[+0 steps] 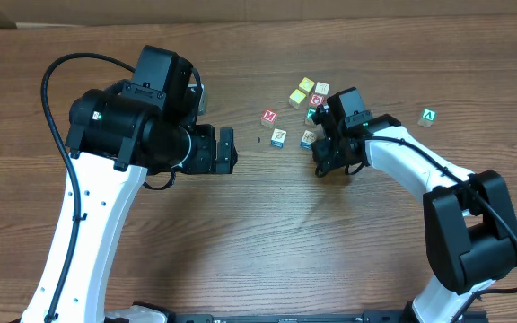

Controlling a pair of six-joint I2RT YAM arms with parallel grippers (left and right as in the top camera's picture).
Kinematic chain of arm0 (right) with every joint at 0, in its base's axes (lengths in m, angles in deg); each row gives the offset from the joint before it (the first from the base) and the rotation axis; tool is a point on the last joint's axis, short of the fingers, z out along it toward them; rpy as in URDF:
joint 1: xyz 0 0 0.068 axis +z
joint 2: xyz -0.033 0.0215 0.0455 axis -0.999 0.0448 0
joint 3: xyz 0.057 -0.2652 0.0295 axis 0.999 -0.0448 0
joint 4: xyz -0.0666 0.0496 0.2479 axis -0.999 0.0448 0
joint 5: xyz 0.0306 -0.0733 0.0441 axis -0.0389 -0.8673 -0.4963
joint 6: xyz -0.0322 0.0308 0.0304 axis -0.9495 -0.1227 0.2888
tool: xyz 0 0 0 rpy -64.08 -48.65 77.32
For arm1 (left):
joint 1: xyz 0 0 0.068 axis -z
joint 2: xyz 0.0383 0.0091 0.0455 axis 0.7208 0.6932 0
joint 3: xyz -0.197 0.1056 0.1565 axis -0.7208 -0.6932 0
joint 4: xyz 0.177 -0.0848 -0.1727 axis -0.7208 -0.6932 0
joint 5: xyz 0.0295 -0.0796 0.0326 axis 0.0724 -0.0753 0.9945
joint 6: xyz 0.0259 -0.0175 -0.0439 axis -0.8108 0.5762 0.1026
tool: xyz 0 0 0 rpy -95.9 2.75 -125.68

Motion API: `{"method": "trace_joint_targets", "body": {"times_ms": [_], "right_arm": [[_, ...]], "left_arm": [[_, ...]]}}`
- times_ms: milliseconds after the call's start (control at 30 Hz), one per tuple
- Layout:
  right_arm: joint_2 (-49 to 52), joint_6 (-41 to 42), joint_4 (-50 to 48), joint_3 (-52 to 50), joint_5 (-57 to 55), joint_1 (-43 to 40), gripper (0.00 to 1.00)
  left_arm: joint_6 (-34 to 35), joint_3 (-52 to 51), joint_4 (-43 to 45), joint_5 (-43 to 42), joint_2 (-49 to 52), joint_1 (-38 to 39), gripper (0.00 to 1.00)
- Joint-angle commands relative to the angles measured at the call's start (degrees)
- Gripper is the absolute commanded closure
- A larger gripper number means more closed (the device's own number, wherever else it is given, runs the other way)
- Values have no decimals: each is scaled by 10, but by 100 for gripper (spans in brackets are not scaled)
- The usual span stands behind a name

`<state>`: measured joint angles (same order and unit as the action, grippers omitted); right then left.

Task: Flip 3 blocks
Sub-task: 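Grasp the yellow-faced block with the right gripper and lift it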

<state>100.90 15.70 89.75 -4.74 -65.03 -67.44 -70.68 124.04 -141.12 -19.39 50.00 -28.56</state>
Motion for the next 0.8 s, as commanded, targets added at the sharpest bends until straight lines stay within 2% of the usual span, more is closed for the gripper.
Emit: {"method": "trace_joint_targets", "body": {"times_ms": [0, 133, 267, 367, 567, 767], "right_arm": [[-8, -2, -4, -11, -1, 3, 47], [-8, -2, -24, -29, 1, 3, 48], [-8, -2, -29, -26, 1, 3, 61], [-8, -2, -23, -17, 0, 3, 64], [-8, 5, 17, -1, 1, 3, 64], [-18, 63, 76, 3, 1, 3, 65]], "left_arm": [[3, -2, 2, 3, 4, 2, 0], [3, -2, 2, 3, 4, 2, 0], [3, -2, 2, 3, 4, 2, 0], [3, -2, 2, 3, 4, 2, 0], [4, -2, 2, 3, 4, 2, 0], [3, -2, 2, 3, 4, 2, 0]]}}
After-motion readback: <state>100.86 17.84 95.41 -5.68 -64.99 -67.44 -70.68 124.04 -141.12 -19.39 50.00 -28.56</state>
